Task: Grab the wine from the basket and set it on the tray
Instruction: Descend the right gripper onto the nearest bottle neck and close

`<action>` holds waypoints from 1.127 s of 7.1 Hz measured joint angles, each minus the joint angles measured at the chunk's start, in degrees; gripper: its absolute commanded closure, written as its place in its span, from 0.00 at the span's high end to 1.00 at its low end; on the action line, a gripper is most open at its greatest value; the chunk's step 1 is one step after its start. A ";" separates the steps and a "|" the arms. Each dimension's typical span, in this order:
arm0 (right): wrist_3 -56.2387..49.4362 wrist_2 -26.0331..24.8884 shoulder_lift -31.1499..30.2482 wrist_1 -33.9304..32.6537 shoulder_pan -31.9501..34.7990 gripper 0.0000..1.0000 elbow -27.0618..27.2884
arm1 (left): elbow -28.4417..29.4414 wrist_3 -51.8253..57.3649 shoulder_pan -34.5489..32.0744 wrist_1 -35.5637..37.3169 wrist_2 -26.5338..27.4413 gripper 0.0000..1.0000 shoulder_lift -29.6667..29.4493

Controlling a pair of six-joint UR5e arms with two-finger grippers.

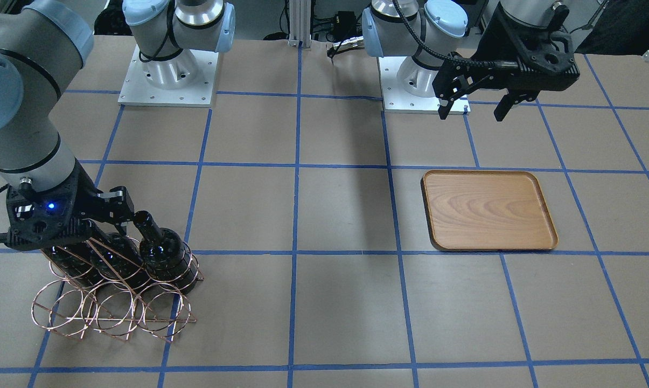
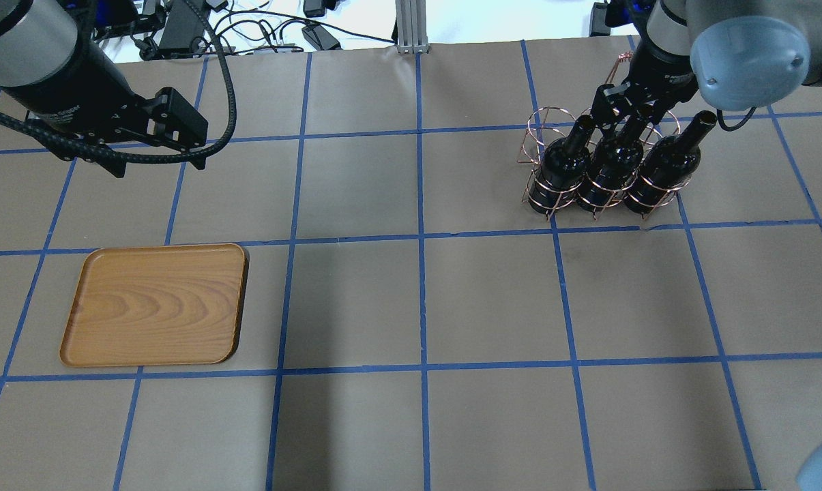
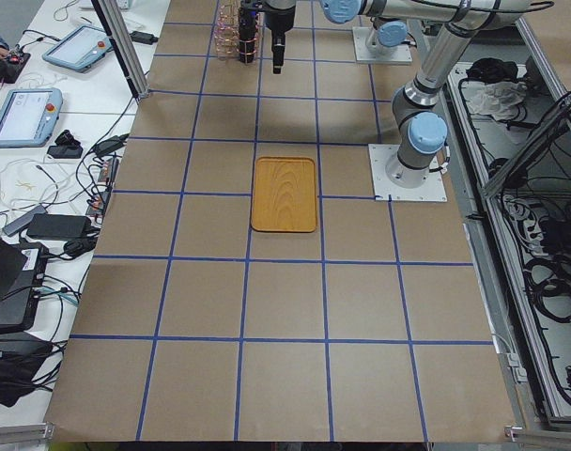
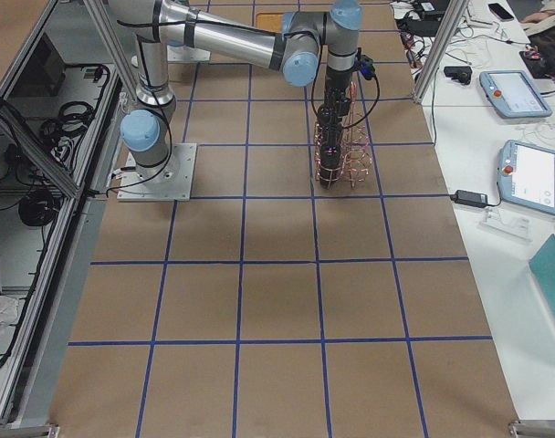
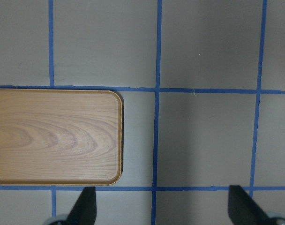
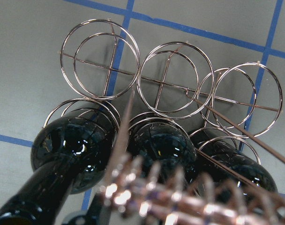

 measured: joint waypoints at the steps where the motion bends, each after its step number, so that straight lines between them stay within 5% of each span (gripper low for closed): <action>1: -0.03 -0.83 0.20 0.04 -0.03 0.78 0.00 | -0.01 0.00 0.00 0.00 0.00 1.00 -0.03; 6: 0.19 -1.60 0.49 0.06 -0.17 0.70 0.16 | 0.01 0.00 -0.03 0.00 0.00 1.00 0.02; 8: 0.30 -1.38 0.64 0.03 -0.18 0.59 0.18 | 0.03 0.00 -0.01 0.04 0.00 1.00 0.02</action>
